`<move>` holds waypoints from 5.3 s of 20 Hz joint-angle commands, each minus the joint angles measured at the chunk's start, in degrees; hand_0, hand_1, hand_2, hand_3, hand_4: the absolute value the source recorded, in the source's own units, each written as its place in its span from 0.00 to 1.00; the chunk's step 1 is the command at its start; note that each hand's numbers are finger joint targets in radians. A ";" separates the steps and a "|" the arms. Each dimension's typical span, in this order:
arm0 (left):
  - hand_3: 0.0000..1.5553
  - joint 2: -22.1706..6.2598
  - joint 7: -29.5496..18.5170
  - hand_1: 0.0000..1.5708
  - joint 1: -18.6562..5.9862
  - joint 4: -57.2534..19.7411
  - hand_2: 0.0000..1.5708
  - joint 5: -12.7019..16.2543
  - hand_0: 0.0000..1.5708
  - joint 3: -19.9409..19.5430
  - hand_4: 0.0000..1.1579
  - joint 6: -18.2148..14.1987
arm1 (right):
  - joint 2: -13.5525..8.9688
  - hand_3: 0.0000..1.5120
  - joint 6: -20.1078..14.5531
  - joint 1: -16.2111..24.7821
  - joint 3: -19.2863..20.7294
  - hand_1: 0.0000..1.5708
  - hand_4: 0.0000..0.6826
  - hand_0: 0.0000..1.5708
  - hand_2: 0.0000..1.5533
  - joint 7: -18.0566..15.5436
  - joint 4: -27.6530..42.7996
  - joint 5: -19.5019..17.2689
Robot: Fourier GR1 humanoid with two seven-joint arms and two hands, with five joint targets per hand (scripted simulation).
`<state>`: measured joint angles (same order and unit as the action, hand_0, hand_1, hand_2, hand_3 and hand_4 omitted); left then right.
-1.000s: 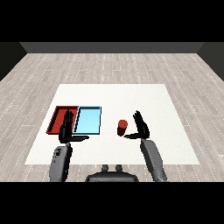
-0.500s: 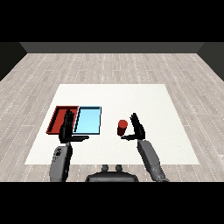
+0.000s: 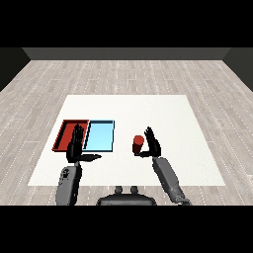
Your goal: Pick the red can and put it in the red box
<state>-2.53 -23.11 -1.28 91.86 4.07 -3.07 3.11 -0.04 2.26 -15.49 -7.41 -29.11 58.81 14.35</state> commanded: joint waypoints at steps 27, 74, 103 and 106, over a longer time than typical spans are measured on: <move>0.00 0.30 -0.37 0.00 3.92 2.22 0.00 -0.40 0.00 0.95 0.00 0.82 | 0.04 0.00 -6.84 -6.54 -11.40 0.00 0.00 0.00 0.00 -3.46 -7.55 8.91; 0.00 2.05 2.30 0.00 1.52 3.02 0.00 -2.67 0.00 7.33 0.00 2.09 | -7.55 0.93 -23.67 -0.94 -7.12 0.97 0.88 0.97 0.94 20.09 27.40 -7.13; 0.00 2.53 12.51 0.00 -11.92 -7.56 0.00 3.07 0.00 27.35 0.00 -9.35 | 0.03 0.94 -31.52 -7.08 -14.87 1.00 0.96 1.00 0.95 14.04 25.92 -11.74; 0.00 2.53 11.12 0.00 -14.97 -13.18 0.00 5.18 0.00 29.29 0.00 -11.47 | -0.52 0.93 -27.25 -7.39 -10.63 1.00 0.95 1.00 0.95 24.02 35.33 -14.58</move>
<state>-0.01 -10.09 -14.15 84.04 6.71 23.16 -5.93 -0.50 -26.07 -24.10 -17.85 -7.84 90.58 0.89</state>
